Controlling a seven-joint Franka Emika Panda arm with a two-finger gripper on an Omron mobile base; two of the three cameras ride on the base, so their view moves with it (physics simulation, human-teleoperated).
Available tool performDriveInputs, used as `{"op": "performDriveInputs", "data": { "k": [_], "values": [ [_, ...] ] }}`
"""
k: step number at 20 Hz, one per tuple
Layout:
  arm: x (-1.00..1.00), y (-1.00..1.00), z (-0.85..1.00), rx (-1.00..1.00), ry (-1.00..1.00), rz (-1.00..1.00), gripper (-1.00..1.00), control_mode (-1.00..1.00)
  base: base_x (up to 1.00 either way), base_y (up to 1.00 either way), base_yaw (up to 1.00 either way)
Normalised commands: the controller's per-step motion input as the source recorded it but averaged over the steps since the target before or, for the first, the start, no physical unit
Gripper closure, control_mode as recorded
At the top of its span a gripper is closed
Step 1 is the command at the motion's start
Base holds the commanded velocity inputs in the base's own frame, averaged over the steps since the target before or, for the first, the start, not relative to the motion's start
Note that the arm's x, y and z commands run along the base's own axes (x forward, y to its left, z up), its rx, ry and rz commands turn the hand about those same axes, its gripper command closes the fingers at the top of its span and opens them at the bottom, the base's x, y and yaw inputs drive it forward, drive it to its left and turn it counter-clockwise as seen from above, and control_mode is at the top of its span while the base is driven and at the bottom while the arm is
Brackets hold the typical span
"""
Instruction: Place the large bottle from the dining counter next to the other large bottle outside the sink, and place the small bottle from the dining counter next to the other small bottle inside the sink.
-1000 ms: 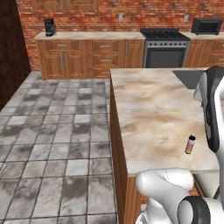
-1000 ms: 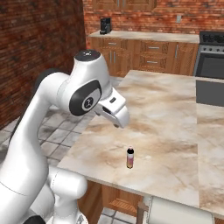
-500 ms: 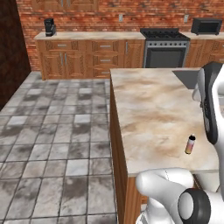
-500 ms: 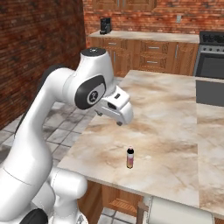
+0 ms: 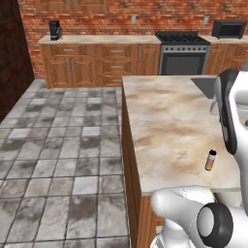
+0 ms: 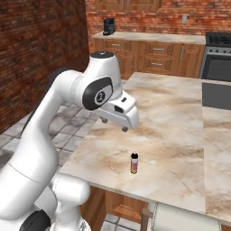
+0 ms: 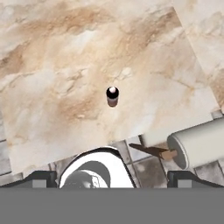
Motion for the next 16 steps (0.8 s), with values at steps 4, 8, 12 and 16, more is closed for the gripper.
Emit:
{"op": "performDriveInputs", "data": {
  "k": [4, 8, 12, 16],
  "values": [
    [0.09, -0.01, -0.24, 0.02, 0.01, 0.02, -1.00, -1.00, 0.00, 0.00, 0.00],
    [0.13, -0.08, -0.27, 0.01, 0.00, 0.02, -1.00, -1.00, 0.00, 0.00, 0.00],
    [0.20, -0.24, -0.26, 0.01, 0.00, 0.03, -1.00, -1.00, 0.00, 0.00, 0.00],
    [0.15, -0.19, -0.19, 0.00, -0.01, 0.03, -1.00, -1.00, 0.00, 0.00, 0.00]
  ]
}}
